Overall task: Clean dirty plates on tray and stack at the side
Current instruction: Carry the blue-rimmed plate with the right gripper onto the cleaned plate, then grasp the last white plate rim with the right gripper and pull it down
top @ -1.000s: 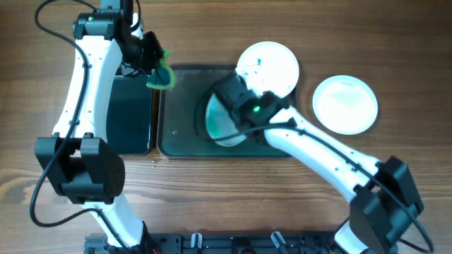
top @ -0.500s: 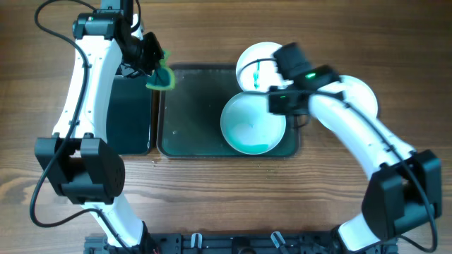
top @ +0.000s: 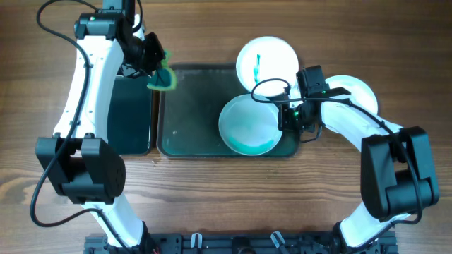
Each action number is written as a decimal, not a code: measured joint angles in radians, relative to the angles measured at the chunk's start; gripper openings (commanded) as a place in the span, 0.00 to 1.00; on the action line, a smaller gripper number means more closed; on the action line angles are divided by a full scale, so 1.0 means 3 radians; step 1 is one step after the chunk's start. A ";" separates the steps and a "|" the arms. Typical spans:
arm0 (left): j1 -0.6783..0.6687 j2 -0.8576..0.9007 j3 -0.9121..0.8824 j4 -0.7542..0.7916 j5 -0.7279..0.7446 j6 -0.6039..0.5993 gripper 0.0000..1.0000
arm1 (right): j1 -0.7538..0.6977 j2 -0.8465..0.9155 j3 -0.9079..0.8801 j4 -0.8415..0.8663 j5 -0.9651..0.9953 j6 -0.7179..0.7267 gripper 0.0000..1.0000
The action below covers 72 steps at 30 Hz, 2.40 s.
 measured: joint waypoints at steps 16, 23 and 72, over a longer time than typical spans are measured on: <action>-0.0001 0.0000 0.0000 -0.0042 0.0009 0.0000 0.04 | 0.2174 -0.1348 0.0184 -0.0083 0.4332 0.0464 0.04; -0.0001 0.0000 0.0000 -0.0050 0.0009 0.0000 0.04 | 0.2590 -0.1347 0.0231 0.1342 0.5680 -0.0958 0.04; -0.0345 0.0149 0.0000 0.0042 0.0009 0.0001 0.04 | -0.0186 0.0460 0.0734 0.0632 0.0572 0.1114 0.26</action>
